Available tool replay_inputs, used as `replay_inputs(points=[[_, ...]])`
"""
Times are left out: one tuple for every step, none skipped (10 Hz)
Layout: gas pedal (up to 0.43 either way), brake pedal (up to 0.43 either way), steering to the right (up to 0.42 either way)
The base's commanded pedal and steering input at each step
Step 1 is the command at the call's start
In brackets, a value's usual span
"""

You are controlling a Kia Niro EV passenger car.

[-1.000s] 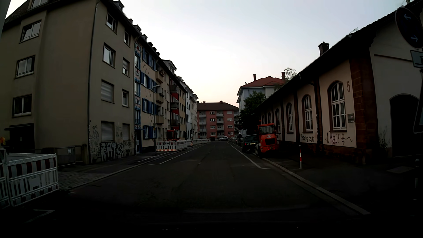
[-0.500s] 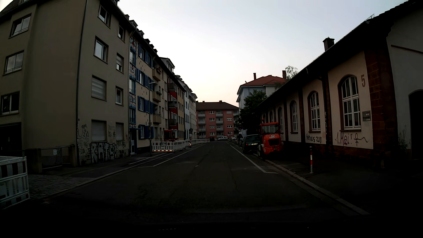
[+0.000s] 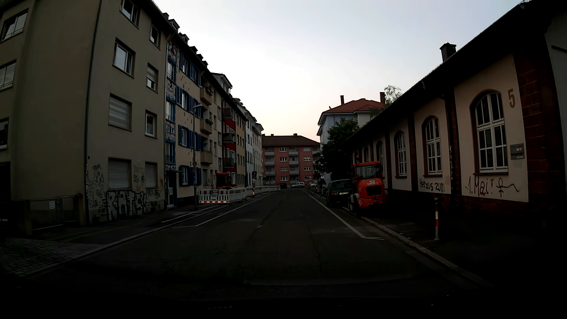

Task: Follow the waypoints while adhering to traffic rules and regulations

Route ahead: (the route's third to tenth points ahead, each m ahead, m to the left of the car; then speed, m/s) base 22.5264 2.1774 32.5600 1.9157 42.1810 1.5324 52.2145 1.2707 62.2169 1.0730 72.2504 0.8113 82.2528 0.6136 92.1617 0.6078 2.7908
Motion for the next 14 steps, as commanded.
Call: replay_inputs(points=[[0.0, 0.0, 0.004], [0.0, 0.0, 0.004], [0.0, 0.0, 0.004], [0.0, 0.0, 0.003], [0.0, 0.0, 0.003], [0.0, 0.0, 0.003], [0.0, 0.0, 0.003], [0.0, 0.0, 0.003], [0.0, 0.0, 0.003], [0.0, 0.0, 0.003], [0.0, 0.0, 0.003], [0.0, 0.0, 0.003], [0.0, 0.0, 0.003], [0.0, 0.0, 0.003]])
